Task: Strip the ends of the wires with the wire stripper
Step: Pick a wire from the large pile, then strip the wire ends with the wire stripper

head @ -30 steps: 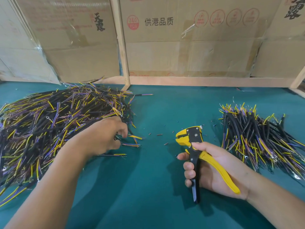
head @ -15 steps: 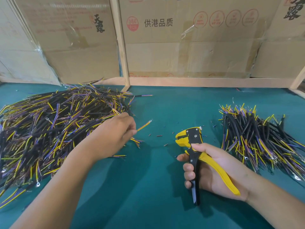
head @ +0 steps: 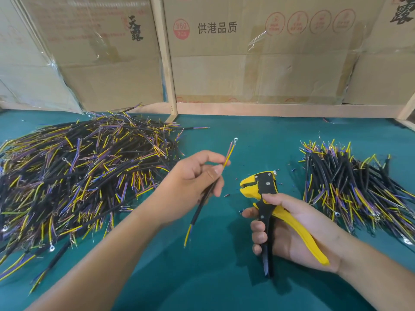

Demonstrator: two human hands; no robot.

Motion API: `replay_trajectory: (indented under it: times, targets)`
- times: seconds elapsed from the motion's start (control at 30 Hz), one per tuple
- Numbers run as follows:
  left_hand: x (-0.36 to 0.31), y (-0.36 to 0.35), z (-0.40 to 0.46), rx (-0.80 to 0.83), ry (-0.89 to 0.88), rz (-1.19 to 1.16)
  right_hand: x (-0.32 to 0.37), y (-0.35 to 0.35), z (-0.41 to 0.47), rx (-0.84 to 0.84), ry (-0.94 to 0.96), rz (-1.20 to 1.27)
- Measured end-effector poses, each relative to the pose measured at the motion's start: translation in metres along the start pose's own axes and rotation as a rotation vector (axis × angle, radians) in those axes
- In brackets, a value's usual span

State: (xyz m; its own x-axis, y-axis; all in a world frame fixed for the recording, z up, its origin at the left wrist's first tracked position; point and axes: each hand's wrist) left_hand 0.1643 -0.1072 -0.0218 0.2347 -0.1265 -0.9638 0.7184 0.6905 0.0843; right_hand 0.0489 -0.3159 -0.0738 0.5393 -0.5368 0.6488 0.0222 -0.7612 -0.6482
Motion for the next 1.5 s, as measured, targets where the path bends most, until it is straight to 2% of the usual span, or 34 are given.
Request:
replay_trajectory:
  times: [0.2,0.37,0.47,0.67,0.73,0.87,1.03,1.1,1.3,1.5]
  targets:
    - [0.000,-0.008,-0.001,-0.024,0.021,-0.049,-0.001,0.005,0.002,0.052,-0.012,0.024]
    - [0.002,-0.016,0.001,-0.178,-0.029,-0.372,0.000,-0.003,0.002,-0.005,0.001,0.009]
    - [0.005,-0.017,0.001,-0.244,-0.045,-0.440,0.000,-0.007,0.001,-0.047,0.014,0.010]
    - [0.005,-0.020,0.001,-0.196,-0.009,-0.478,-0.001,-0.013,0.000,-0.101,0.038,0.006]
    - [0.006,-0.020,0.000,-0.186,-0.016,-0.318,0.000,-0.015,0.000,-0.127,0.037,0.014]
    - [0.010,-0.018,-0.004,-0.146,0.062,0.310,0.000,-0.019,0.000,-0.165,0.028,0.008]
    - [0.012,-0.017,-0.005,-0.121,0.079,0.391,0.000,-0.021,-0.001,-0.161,0.023,0.001]
    - [0.010,-0.016,-0.004,-0.116,0.070,0.325,0.000,-0.020,0.000,-0.162,0.020,0.005]
    - [0.008,-0.018,-0.005,-0.027,0.188,-0.108,0.001,-0.024,-0.001,-0.188,0.018,0.019]
    - [-0.001,-0.018,-0.005,-0.059,0.218,-0.272,0.002,-0.032,-0.006,-0.219,0.021,0.011]
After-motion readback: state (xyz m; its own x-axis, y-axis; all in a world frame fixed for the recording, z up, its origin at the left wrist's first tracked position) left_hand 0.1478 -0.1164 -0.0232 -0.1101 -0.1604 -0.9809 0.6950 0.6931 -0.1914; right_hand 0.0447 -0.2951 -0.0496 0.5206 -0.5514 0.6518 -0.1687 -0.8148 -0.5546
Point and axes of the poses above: each hand's wrist, its own z-axis towards the middle knuckle, its own y-axis out of the back of the hand, x = y × z, and after that the axes turned 5 degrees about -z, right-handed
